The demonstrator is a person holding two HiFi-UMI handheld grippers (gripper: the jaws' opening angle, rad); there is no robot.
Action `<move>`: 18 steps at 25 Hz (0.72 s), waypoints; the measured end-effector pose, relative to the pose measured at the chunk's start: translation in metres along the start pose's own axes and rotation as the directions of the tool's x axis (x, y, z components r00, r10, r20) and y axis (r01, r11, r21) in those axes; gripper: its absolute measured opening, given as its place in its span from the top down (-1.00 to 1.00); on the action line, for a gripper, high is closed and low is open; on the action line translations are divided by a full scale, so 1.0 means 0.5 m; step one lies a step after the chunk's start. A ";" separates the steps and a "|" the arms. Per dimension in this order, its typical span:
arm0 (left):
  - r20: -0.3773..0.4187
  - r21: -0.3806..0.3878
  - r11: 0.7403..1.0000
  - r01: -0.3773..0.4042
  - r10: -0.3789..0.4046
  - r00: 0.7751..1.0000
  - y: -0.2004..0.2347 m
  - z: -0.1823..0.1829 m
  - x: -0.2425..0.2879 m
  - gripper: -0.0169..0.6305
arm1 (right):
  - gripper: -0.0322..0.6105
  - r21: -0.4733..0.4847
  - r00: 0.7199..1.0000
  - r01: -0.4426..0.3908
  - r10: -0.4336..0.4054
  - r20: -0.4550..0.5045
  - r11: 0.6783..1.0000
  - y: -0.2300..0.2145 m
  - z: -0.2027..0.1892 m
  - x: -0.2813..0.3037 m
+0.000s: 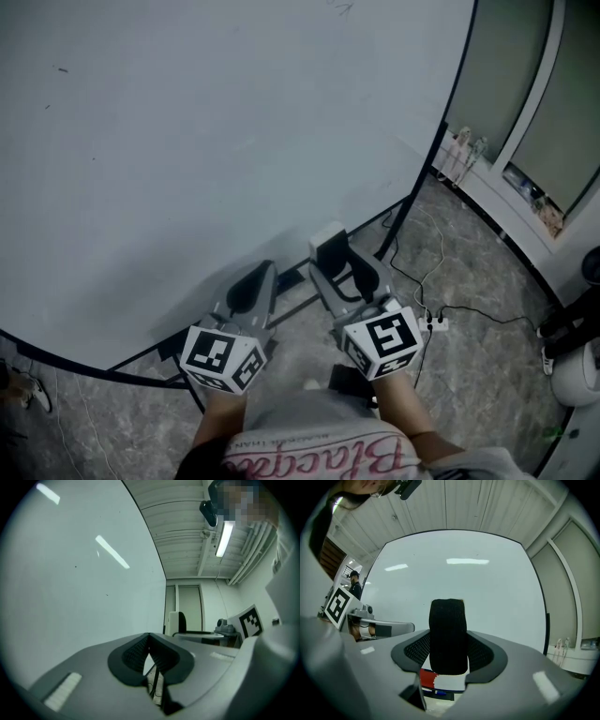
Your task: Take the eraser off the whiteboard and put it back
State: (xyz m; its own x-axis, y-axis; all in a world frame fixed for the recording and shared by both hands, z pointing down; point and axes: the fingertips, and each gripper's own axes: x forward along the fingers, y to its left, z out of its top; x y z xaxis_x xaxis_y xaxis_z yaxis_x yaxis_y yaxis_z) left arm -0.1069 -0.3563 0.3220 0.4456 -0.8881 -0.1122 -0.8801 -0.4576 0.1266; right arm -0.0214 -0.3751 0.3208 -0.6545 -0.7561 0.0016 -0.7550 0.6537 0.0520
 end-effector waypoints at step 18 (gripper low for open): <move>0.044 0.020 1.000 0.004 -0.005 0.999 -0.013 0.008 -0.008 0.95 | 0.19 -0.037 0.999 -0.036 0.036 -0.003 0.999 0.019 0.000 0.013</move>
State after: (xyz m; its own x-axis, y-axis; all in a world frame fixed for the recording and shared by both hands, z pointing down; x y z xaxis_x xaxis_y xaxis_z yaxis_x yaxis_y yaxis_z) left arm -0.1036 -0.3498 0.3177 0.4420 -0.8833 -0.1564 -0.8815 -0.4600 0.1068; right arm -0.0326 -0.3739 0.3214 -0.6812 -0.7321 0.0062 -0.7289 0.6789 0.0884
